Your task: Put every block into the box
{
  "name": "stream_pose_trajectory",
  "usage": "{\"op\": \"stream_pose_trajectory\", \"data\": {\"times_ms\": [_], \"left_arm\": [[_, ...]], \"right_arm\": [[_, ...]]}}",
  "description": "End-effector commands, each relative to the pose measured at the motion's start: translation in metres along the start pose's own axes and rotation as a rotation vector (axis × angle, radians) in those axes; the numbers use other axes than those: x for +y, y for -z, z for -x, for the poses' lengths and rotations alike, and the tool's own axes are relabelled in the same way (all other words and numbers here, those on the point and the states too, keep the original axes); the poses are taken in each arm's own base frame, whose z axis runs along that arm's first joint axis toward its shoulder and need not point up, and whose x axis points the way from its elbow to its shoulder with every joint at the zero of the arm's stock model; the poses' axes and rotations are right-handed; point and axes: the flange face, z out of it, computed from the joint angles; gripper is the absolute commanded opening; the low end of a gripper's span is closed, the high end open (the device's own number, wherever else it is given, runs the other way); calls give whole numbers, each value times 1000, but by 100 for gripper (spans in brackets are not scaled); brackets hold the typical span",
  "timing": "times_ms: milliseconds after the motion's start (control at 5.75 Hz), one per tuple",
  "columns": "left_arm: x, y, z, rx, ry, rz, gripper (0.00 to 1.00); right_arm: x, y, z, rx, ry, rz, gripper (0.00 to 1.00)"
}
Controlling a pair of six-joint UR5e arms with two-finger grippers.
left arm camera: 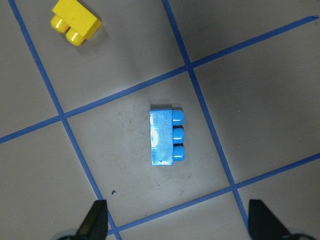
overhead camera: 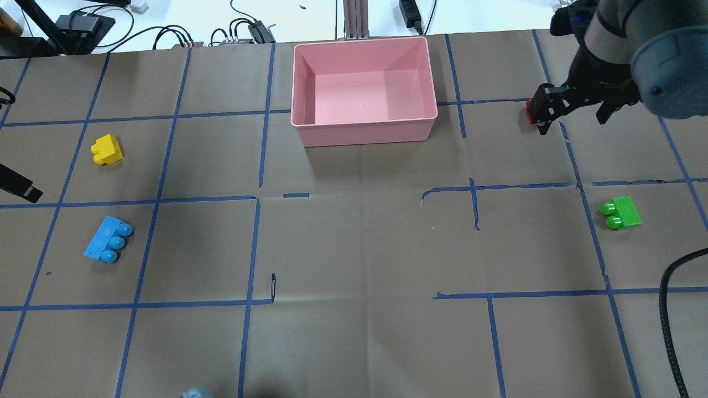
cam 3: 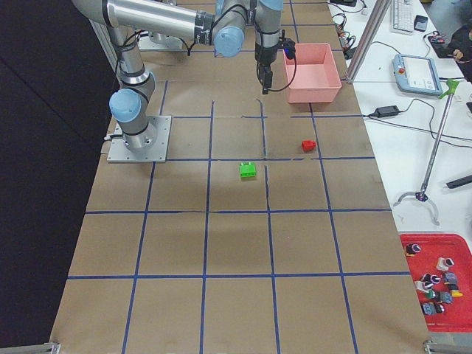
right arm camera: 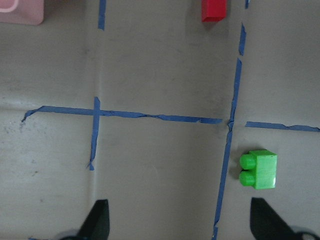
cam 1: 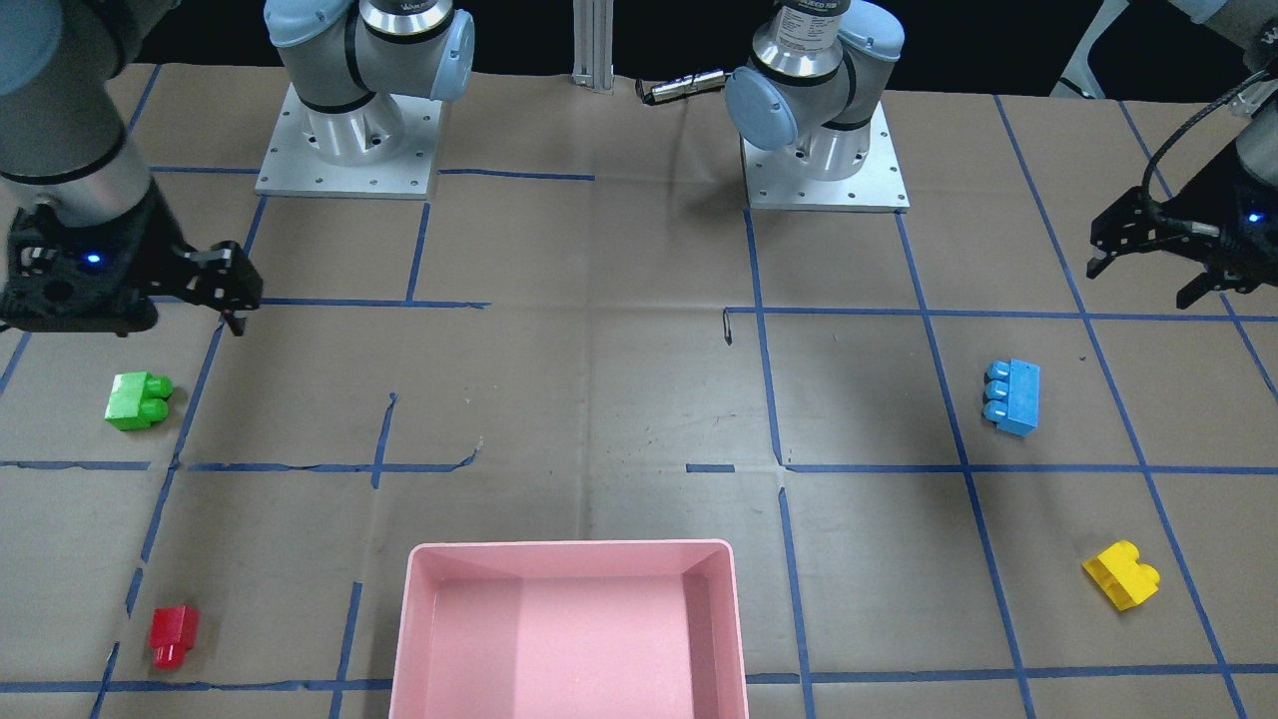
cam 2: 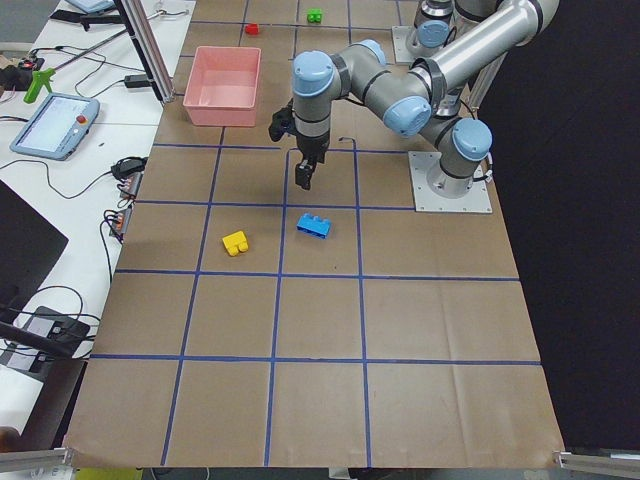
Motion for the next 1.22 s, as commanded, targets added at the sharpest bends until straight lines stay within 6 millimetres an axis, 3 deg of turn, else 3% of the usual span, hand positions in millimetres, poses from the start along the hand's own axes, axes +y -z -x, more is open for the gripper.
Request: {"op": "stream_pose_trajectory", "data": {"times_ms": [0,348,522,696,1043], "left_arm": [[-1,-68,-3,15,-4,-1,99],[-4,-130,1,-1,0,-11,99],[-9,-160,9,25,3,-1,99],[-14,-182,13,29,60,-21,99],[-8,-209,4,8,59,-33,99]], "right_arm": [[21,-62,-116,-14,-12,21,98],[40,-152,-114,46,29,-41,100],[40,-195,-114,-1,31,20,100],[40,-221,-116,-20,28,55,100],[43,-241,-124,-31,12,76,99]]}}
